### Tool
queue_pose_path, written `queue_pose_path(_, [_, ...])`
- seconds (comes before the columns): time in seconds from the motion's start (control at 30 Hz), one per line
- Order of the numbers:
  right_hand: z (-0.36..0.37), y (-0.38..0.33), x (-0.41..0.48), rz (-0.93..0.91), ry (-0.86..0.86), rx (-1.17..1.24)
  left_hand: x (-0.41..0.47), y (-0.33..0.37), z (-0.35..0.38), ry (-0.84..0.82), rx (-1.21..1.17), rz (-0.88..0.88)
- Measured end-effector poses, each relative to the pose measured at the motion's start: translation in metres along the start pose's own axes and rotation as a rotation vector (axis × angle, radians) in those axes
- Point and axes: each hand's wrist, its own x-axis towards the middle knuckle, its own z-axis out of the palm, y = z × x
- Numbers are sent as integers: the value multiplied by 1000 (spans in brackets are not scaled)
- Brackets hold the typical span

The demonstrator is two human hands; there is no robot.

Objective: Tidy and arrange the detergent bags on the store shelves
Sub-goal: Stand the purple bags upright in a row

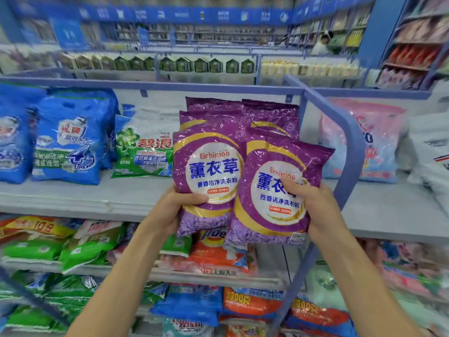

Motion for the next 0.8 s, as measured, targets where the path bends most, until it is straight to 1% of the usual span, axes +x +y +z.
queue_pose_path(0.13, [17,-9,31,-84,97,24,42,22,-13,60,-19,38])
queue_pose_path(0.23, [21,-10,57,-144,170,-46,75,30,-16,113,39,11])
queue_pose_path(0.37, [15,3,93,-142,280,-109,103,22,-27,210,18,8])
queue_pose_path(0.43, [14,4,107,-132,318,-89,111,20,-33,261,55,53])
queue_pose_path(0.6, [20,-3,135,-156,346,-78,125,28,-38,406,126,274])
queue_pose_path(0.73, [29,-9,150,-132,343,-3,131,23,-28,495,165,333])
queue_pose_path(0.8, [32,-8,151,-129,352,-15,130,18,-21,531,159,347])
